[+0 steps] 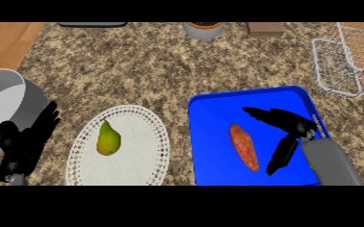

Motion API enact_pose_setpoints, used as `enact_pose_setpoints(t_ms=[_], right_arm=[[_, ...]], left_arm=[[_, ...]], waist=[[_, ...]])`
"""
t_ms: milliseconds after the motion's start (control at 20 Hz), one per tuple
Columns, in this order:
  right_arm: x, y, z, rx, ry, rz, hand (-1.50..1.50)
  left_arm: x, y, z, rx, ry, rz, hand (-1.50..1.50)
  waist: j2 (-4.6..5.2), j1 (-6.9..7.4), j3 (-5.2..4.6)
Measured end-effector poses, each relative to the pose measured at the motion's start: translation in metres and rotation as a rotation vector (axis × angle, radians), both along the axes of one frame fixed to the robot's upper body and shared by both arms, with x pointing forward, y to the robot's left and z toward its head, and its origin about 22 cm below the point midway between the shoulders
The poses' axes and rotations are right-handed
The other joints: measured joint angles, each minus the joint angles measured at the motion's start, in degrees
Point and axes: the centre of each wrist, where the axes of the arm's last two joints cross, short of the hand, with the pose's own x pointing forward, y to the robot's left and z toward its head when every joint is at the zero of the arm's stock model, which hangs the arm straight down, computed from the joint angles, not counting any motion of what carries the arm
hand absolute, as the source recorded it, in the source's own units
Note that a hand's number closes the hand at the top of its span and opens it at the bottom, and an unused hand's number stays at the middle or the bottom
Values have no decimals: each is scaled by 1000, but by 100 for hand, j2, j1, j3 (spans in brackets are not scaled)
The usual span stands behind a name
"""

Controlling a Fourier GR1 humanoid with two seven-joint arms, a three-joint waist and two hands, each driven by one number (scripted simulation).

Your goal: Pick the sweet potato from the tray and place it in the tiered basket

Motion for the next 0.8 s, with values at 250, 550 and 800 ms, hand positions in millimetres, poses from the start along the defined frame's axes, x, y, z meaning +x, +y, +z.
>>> enact_pose_setpoints(t_ms=[250,550,800], right_arm=[[-5,7,-6,-6,-2,3,-150],[-14,21,-15,-15,0,20,-150],[-21,29,-20,23,-59,37,150]], left_arm=[[-1,3,2,-1,0,0,0],[-4,-1,-1,-6,-2,-7,0],[-1,-7,-2,-5,-2,-6,0]], waist=[[-34,-12,-40],[-74,-22,-90],[-51,-26,-69]])
